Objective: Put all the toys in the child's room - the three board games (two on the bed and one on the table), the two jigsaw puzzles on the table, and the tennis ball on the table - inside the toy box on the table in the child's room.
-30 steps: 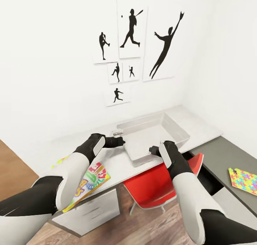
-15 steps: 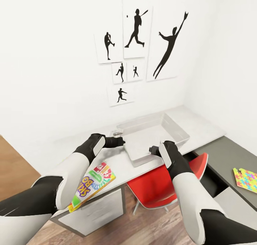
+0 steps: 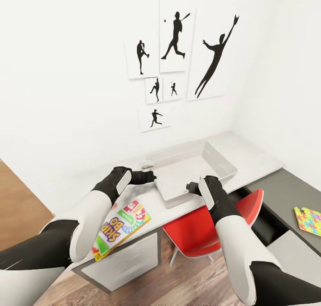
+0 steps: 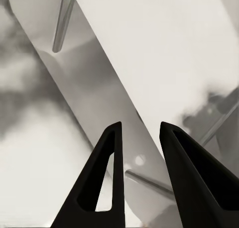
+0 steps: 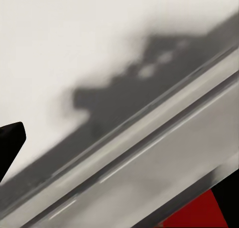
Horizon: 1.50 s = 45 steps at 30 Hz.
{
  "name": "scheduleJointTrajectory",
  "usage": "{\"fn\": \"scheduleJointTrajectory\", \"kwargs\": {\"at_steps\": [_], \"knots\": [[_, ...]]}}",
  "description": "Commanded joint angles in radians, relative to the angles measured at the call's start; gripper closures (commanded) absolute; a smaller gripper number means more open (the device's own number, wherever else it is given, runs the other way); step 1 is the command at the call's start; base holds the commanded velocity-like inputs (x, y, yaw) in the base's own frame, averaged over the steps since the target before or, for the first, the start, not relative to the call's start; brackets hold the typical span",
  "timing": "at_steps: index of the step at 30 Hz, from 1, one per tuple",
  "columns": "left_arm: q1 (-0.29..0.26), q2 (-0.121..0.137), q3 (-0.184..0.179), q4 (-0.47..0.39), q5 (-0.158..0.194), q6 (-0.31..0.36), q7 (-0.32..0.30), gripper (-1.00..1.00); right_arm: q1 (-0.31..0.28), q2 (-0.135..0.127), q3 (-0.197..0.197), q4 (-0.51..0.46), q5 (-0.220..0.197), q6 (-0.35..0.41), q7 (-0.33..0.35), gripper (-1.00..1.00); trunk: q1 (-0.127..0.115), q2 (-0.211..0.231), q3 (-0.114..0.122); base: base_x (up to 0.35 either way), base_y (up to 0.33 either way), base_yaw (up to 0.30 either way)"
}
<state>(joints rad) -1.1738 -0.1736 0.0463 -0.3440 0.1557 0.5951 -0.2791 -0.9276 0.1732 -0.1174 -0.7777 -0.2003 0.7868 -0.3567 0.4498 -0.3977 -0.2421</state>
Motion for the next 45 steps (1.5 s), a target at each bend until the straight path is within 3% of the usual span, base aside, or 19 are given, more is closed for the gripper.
{"fn": "scheduleJointTrajectory", "kwargs": {"at_steps": [1,17,45], "knots": [[-0.001,-0.001,-0.002,-0.013,0.021,0.009,0.003,1.00,0.000,0.001,0.004,0.014,-0.017,0.005,-0.010,1.00,0.000,-0.002,-0.002,-0.192,0.191,0.000],[-0.001,-0.001,-0.002,-0.013,0.021,0.009,0.003,1.00,0.000,0.001,0.004,0.014,-0.017,0.003,-0.010,1.00,0.000,-0.002,-0.002,-0.058,0.095,0.000],[-0.001,-0.001,-0.002,-0.013,0.021,0.009,0.003,1.00,0.000,0.001,0.004,0.014,-0.018,0.005,-0.010,1.00,0.000,-0.002,-0.006,-0.023,-0.058,0.000]]}}
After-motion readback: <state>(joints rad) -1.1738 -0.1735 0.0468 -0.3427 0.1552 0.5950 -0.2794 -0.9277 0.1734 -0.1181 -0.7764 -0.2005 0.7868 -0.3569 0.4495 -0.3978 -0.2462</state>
